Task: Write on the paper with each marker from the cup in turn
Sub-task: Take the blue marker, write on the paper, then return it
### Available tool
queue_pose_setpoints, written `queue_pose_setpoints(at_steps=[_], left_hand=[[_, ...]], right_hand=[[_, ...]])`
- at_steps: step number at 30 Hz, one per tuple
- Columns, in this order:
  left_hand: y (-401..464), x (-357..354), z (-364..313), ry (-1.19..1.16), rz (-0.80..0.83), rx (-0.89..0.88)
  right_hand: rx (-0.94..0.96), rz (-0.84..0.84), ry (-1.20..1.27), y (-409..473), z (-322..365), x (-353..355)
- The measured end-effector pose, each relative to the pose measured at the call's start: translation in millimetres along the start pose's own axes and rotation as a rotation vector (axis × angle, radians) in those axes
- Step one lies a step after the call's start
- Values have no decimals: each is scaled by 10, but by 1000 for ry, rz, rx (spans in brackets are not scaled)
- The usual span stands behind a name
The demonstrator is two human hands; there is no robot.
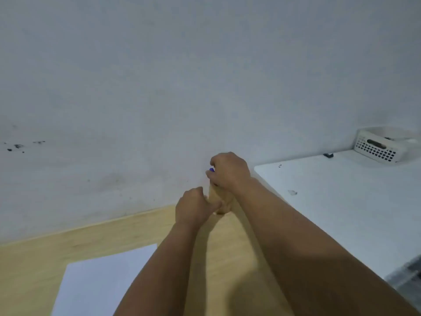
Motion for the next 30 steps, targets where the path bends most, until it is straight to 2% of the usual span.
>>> queue_pose_setpoints(at_steps=[4,11,14,17,20,24,27,30], left_hand=[[101,-126,-9,-128,-46,-24],[133,-343,-4,-346,-70,-15],[125,-375,-17,-338,-42,-1],[79,-350,-33,-219,1,11],[-86,-109,-39,-132,-18,49],[-378,600,-32,-132,-158,34],[-634,1194,33,-282,-234,62],[-959,1712,124,-370,-276,86]], right_hand=[[-32,-30,-72,106,58,-183],[-93,10,-14,99,-14,-335],[-126,26,18,19,-102,-303],[-202,-73,112,-54,-214,-76],[-230,-210,296,-122,-232,301],[-151,-281,754,-289,2,654],[-60,-133,1020,-534,364,721],[-15,101,1201,-926,796,646]])
Point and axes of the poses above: each hand's wrist, its own y-axis towards the middle knuckle, its own x-axis out of the back of the hand, z = x × y, the point moved 5 cm from there along y, towards the middle knuckle, and after that the axes turned 14 degrees about -y, right-handed, at the moved point
